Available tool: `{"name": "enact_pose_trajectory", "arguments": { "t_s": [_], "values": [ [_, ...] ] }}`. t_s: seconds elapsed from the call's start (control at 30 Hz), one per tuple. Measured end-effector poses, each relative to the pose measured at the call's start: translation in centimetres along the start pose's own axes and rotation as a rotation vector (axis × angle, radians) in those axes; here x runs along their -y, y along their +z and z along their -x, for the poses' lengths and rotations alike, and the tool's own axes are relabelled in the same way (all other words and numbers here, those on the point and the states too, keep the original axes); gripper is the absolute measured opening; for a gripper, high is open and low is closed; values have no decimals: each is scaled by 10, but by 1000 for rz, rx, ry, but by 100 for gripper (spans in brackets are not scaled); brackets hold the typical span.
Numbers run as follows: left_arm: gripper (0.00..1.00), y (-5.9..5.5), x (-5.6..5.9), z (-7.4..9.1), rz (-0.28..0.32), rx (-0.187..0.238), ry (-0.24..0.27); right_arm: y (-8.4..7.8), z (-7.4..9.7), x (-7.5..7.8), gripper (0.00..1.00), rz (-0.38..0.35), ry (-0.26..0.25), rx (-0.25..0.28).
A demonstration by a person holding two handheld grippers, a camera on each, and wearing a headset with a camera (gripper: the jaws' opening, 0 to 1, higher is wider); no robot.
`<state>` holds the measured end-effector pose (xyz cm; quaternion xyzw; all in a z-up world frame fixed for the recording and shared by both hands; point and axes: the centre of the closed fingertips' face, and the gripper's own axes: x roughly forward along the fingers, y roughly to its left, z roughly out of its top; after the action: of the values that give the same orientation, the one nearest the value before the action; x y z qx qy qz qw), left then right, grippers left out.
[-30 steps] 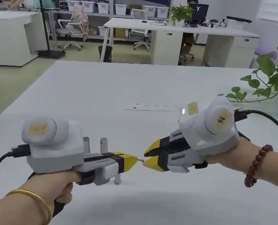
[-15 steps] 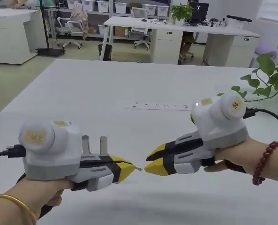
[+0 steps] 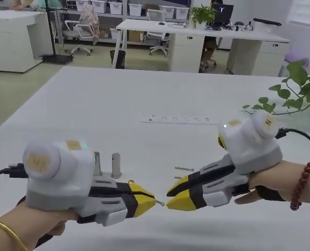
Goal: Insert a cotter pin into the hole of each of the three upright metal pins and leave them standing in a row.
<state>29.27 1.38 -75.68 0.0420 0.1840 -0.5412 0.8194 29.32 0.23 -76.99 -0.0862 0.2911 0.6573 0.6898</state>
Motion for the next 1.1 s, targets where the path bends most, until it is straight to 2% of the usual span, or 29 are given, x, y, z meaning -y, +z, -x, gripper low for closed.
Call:
{"name": "enact_pose_trajectory", "arguments": {
  "t_s": [0.2, 0.33, 0.53, 0.8, 1.1],
  "values": [
    [0, 1, 10, -2, -36, -2, -51, -7, -1, -8, 17, -11, 56, -12],
    [0, 0, 14, -3, -55, -8, -67, -12, -1, -14, 16, -7, 89, -30],
    [0, 1, 22, -4, -82, -4, -104, -15, -2, -17, 13, -3, 111, -33],
    [0, 2, 26, -4, -98, -3, -119, -14, -2, -23, 9, -1, 138, -24],
    [0, 0, 26, -4, -109, -13, -113, -14, -2, -23, 7, 14, 136, -30]
  ]
}}
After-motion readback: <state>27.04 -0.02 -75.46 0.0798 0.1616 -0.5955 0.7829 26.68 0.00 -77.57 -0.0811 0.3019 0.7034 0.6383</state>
